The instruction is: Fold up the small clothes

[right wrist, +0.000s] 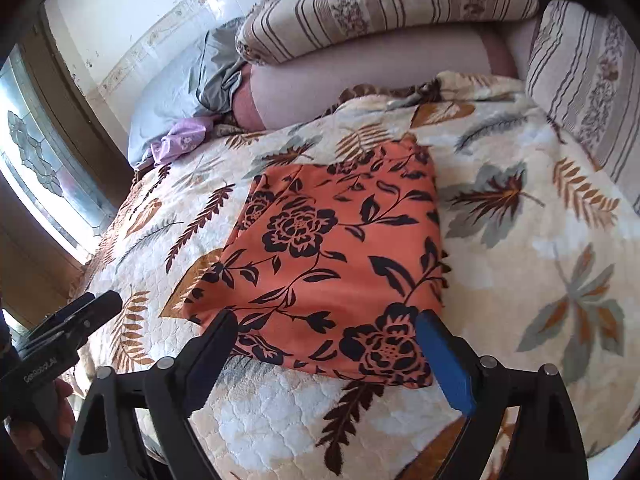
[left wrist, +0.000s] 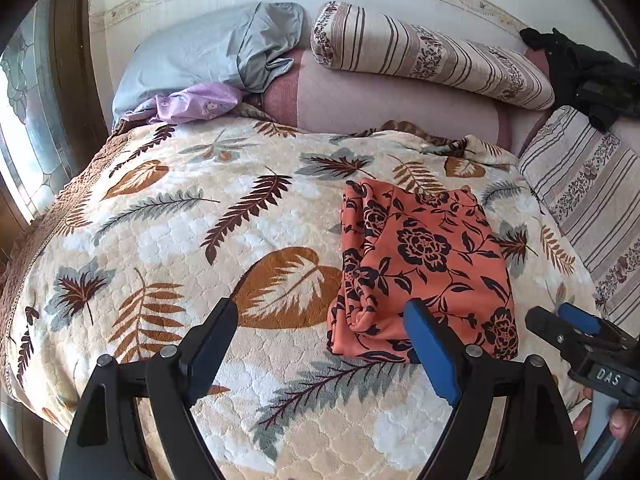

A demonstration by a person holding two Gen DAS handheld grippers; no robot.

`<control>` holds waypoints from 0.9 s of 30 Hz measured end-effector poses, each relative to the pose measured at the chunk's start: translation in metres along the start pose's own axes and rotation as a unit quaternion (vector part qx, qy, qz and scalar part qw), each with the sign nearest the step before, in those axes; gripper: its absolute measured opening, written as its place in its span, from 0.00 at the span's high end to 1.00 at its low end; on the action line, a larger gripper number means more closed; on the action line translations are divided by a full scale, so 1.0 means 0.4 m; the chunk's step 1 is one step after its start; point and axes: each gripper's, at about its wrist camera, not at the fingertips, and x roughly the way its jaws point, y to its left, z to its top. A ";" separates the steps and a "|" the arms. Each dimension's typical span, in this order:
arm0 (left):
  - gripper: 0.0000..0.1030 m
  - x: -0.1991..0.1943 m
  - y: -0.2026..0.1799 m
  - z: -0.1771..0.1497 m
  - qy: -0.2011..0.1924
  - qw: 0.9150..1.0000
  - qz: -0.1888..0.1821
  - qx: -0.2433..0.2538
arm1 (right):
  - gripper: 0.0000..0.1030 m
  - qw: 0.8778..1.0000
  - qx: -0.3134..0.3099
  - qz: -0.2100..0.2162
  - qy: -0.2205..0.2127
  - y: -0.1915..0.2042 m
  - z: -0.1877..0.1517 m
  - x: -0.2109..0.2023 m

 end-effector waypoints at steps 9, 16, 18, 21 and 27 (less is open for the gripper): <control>0.14 -0.023 -0.039 0.001 -0.005 1.000 -0.003 -0.001 | 0.01 0.996 -0.037 -0.075 -0.017 0.028 -0.048 -0.075; 0.04 -0.021 -0.069 0.004 0.004 1.000 -0.016 0.006 | 0.01 0.995 -0.034 -0.087 -0.016 0.031 -0.036 -0.064; 0.03 -0.019 -0.077 0.006 0.004 1.000 -0.011 0.011 | 0.01 0.996 -0.037 -0.086 -0.016 0.035 -0.030 -0.058; 0.03 -0.018 -0.081 0.010 -0.002 1.000 -0.016 0.013 | 0.01 0.995 -0.042 -0.090 -0.012 0.041 -0.024 -0.045; 0.03 0.013 -0.086 0.020 0.005 1.000 0.004 0.024 | 0.01 0.994 -0.041 -0.104 -0.011 0.028 -0.010 -0.026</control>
